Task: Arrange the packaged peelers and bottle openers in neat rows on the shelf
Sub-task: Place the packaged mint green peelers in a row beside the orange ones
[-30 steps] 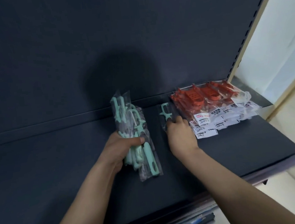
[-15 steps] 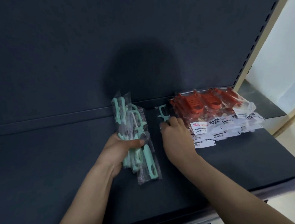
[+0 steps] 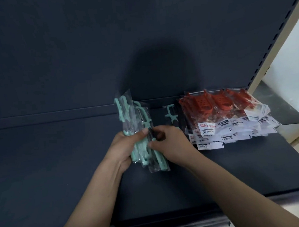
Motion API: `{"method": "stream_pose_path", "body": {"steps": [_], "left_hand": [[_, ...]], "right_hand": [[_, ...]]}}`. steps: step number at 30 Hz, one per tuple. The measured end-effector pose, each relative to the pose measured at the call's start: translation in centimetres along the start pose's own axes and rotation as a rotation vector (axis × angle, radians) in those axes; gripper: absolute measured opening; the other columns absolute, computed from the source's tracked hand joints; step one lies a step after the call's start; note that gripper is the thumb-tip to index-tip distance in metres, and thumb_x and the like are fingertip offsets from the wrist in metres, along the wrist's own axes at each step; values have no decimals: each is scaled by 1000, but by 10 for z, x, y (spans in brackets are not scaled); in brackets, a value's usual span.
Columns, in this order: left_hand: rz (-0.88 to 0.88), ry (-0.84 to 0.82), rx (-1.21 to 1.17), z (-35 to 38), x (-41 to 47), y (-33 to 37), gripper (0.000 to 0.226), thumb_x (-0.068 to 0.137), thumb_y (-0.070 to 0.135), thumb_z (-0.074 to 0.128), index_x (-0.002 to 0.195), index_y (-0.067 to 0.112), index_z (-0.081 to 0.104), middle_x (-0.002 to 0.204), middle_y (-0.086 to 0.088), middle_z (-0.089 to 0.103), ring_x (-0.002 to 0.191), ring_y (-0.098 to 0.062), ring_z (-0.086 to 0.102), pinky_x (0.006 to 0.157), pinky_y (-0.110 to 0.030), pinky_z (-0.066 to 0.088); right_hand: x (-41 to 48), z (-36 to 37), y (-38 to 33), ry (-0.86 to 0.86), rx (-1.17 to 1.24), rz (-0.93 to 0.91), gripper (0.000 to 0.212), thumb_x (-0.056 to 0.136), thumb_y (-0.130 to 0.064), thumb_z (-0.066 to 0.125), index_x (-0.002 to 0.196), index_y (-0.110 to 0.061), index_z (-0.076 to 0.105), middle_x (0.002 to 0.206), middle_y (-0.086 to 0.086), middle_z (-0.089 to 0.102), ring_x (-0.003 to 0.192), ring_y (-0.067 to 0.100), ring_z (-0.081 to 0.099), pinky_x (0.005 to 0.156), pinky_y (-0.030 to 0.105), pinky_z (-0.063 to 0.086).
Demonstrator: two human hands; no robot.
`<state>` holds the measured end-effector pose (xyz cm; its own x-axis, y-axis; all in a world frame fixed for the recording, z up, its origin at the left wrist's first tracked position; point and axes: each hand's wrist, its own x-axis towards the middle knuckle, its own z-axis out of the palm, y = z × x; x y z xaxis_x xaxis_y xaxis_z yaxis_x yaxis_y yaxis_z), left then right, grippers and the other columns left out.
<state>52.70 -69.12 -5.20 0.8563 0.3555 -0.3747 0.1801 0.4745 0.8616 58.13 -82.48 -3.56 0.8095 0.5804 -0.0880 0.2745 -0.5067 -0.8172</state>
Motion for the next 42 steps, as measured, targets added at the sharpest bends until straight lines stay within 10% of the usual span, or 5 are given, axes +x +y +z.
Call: {"method": "stream_pose_path", "body": {"steps": [14,22,30,42], "left_hand": [[37,78,34,-28,-4,1,31,64,5,76,93,-1,67,86,-19,71,78,-31,71,61,-39,57],[38,66,67,-27,-2,1,28,69,4,75,95,0,66,87,-18,72,80,-30,71,62,-37,57],[43,57,68,-23,0,1,46,57,9,78,100,-1,65,91,-19,71,82,-30,70,70,-43,58],[37,72,90,-25,3,-1,32,68,2,75,99,-2,65,86,-17,72,79,-31,70,64,-40,57]], "right_hand": [[9,8,-5,152,-323,8,35,89,-3,50,122,-12,51,101,16,63,88,31,61,78,42,52],[6,4,-2,252,-634,30,24,84,4,44,100,-5,60,101,15,56,95,33,56,68,32,39],[2,10,2,170,-754,-13,33,94,-31,52,116,-7,58,122,14,46,111,30,45,91,34,39],[11,14,12,306,-885,-9,28,95,-20,44,121,-14,53,117,13,51,108,31,43,83,35,37]]}}
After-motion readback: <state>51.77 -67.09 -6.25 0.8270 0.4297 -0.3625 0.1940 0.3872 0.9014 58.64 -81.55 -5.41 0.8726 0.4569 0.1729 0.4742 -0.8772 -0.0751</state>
